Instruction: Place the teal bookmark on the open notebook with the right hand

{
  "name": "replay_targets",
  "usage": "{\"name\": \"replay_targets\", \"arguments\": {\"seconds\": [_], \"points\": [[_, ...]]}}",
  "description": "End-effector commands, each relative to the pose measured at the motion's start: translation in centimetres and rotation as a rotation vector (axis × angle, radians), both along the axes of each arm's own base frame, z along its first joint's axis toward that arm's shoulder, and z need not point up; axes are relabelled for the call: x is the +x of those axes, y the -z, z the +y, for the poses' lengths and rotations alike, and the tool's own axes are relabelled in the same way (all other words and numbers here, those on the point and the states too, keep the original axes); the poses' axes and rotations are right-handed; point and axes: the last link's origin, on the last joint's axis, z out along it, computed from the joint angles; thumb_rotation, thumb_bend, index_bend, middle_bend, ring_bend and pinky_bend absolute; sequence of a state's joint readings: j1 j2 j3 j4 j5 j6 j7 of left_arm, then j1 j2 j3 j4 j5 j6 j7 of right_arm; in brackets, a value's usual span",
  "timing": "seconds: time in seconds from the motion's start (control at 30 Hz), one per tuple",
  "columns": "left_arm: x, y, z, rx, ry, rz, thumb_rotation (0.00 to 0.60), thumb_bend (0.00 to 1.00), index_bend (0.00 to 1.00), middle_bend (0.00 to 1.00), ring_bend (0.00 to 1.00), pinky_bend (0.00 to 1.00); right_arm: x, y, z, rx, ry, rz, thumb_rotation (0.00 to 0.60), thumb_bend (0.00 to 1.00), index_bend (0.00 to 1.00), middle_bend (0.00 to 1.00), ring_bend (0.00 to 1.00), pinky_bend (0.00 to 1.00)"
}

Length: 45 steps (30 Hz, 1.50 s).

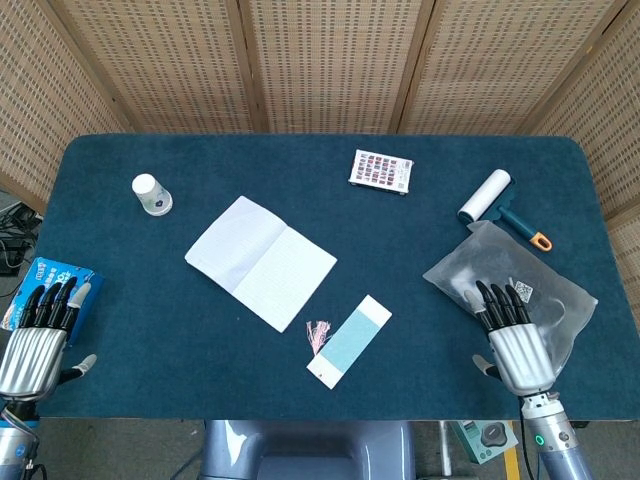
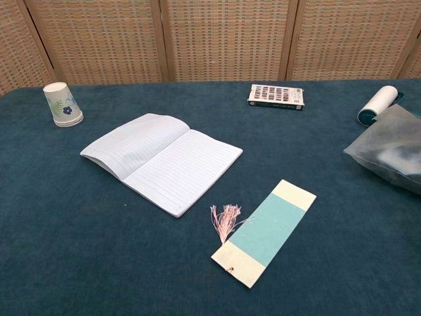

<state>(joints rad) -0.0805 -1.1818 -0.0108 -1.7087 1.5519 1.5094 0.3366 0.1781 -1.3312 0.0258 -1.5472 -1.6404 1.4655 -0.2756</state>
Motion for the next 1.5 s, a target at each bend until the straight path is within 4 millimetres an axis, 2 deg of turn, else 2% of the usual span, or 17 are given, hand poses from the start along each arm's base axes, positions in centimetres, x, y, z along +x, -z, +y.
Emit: {"name": "replay_targets", "arguments": {"seconds": [0.03, 0.67, 0.97, 1.27, 1.5], "points": [[0.0, 0.0, 0.0, 0.0, 0.001, 0.0, 0.6, 0.0, 0.0, 0.0, 0.0, 0.0, 0.0, 0.0, 0.0, 0.001, 0.001, 0.0, 0.6, 0.19, 0.0, 0.0, 0.0, 0.0], [0.1, -0.2, -0.1, 0.012, 0.007, -0.001, 0.6, 0.0, 0.0, 0.0, 0.0, 0.0, 0.1, 0.2, 0.1, 0.011, -0.011, 0.001, 0.6, 0.19, 0.0, 0.0, 0.0, 0.0], [-0.1, -0.4, 0.1, 0.019, -0.001, -0.005, 0.6, 0.0, 0.0, 0.0, 0.0, 0.0, 0.7, 0.6, -0.9, 0.018, -0.046, -0.035, 0.6, 0.19, 0.12, 0.0, 0.0, 0.0], [-0.2, -0.4, 0.3, 0.021, -0.007, -0.002, 0.6, 0.0, 0.0, 0.0, 0.0, 0.0, 3.5, 2.2, -3.3, 0.077, -0.119, -0.029, 0.6, 0.19, 0.21, 0.0, 0.0, 0.0], [-0.4, -0.2, 0.6, 0.011, -0.013, -0.002, 0.6, 0.0, 0.0, 0.0, 0.0, 0.0, 6.0, 4.5, -4.9, 0.157, -0.164, -0.014, 0.6, 0.19, 0.22, 0.0, 0.0, 0.0]]}}
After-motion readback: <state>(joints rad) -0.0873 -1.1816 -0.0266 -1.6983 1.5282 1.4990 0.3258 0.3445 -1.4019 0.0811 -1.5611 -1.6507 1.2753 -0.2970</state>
